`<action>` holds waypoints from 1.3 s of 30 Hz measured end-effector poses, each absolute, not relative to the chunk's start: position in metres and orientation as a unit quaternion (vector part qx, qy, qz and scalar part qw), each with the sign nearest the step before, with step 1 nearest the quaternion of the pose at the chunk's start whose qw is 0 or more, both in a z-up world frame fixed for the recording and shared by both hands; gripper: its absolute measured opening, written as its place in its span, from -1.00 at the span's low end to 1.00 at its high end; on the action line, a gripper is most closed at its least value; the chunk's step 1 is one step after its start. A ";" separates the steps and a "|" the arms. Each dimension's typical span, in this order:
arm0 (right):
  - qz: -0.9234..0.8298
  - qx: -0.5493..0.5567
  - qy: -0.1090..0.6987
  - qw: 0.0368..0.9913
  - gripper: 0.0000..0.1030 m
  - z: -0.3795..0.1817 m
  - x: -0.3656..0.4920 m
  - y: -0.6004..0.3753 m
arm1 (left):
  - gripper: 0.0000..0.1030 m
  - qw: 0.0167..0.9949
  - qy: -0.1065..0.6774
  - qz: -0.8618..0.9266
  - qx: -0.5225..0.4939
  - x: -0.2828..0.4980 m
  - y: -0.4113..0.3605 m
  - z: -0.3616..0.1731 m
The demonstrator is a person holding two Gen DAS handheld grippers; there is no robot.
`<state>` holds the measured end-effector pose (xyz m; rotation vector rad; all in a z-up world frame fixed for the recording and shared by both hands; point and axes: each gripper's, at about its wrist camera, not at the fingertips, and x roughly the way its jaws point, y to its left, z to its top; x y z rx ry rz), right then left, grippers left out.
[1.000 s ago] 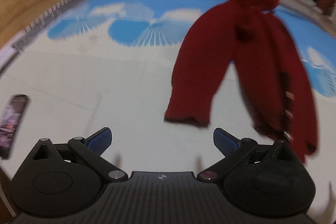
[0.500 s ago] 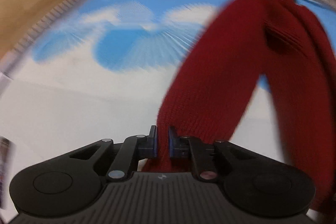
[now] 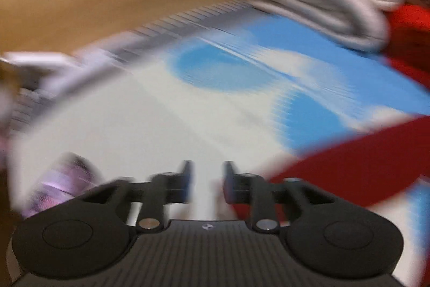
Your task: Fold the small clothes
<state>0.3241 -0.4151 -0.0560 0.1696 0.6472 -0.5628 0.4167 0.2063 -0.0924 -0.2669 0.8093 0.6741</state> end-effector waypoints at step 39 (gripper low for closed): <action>-0.234 0.230 0.321 0.889 -0.63 -0.092 0.161 -0.404 | -0.58 0.869 0.474 0.028 -0.138 0.294 0.142 -0.121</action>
